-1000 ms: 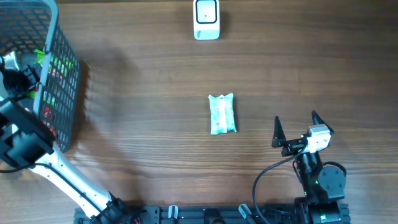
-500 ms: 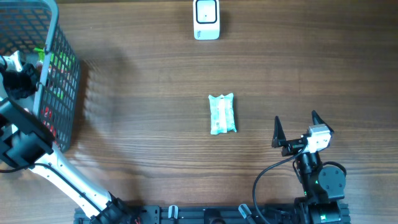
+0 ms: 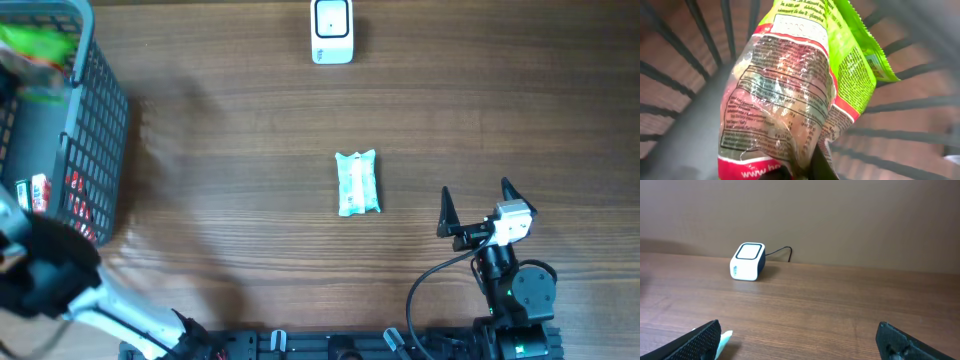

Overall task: Scan the item barcode
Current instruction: 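Grasp the green snack bag and carry it beside the pale packet, then lower the green snack bag onto the table left of the pale packet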

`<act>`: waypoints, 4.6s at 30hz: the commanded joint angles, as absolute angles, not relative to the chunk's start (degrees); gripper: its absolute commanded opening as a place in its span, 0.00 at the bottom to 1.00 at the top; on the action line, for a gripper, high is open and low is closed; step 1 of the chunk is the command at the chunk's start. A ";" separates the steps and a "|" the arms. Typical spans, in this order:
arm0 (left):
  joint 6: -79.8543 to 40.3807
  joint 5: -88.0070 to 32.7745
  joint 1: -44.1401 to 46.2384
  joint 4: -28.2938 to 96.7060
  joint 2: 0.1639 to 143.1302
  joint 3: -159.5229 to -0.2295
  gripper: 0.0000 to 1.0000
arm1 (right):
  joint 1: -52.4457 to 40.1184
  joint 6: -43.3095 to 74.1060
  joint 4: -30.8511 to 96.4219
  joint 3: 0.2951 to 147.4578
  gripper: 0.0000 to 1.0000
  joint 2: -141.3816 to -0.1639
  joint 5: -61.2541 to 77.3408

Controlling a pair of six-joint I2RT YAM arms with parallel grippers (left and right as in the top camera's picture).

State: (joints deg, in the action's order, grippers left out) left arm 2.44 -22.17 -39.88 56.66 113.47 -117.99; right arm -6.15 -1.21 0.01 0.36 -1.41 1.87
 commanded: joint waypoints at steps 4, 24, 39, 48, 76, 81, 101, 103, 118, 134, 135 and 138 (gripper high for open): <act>-8.95 -22.48 -39.68 52.62 94.61 -118.96 0.04 | -5.87 -1.34 -0.25 0.30 1.00 -1.34 1.52; -18.04 -20.03 0.36 70.83 82.96 -93.32 0.04 | -5.87 -1.32 -0.25 0.30 1.00 -1.34 1.52; -42.22 -9.96 20.93 24.93 83.66 -48.45 0.04 | -5.87 -1.34 -0.25 0.30 1.00 -1.34 1.52; -38.44 -9.91 25.06 29.45 81.93 -50.09 1.00 | -5.87 -1.32 -0.27 0.30 1.00 -1.34 1.52; -23.92 -9.93 25.02 46.89 110.02 -64.73 0.08 | -5.87 -1.32 -0.25 0.30 1.00 -1.34 1.52; -21.15 -11.97 24.91 46.85 108.79 -66.15 0.14 | -5.87 -1.32 -0.25 0.30 1.00 -1.34 1.52; -23.27 -11.22 33.19 46.54 100.42 -60.51 0.04 | -5.87 -1.32 -0.25 0.30 1.00 -1.34 1.52; -26.00 -7.64 33.74 44.66 100.42 -58.76 0.04 | -5.87 -1.32 -0.25 0.30 1.00 -1.34 1.52; -27.44 -13.93 33.89 34.04 100.40 -53.54 0.10 | -5.87 -1.34 -0.25 0.30 1.00 -1.34 1.52; -25.91 -12.86 28.58 37.91 97.41 -57.01 0.04 | -5.87 -1.32 -0.25 0.30 1.00 -1.34 1.52; -25.91 -9.98 28.58 39.31 97.43 -57.01 0.04 | -5.87 -1.32 -0.25 0.30 1.00 -1.34 1.52; -25.74 -9.54 28.67 40.47 97.60 -56.77 0.04 | -5.87 -1.32 -0.25 0.30 1.00 -1.34 1.52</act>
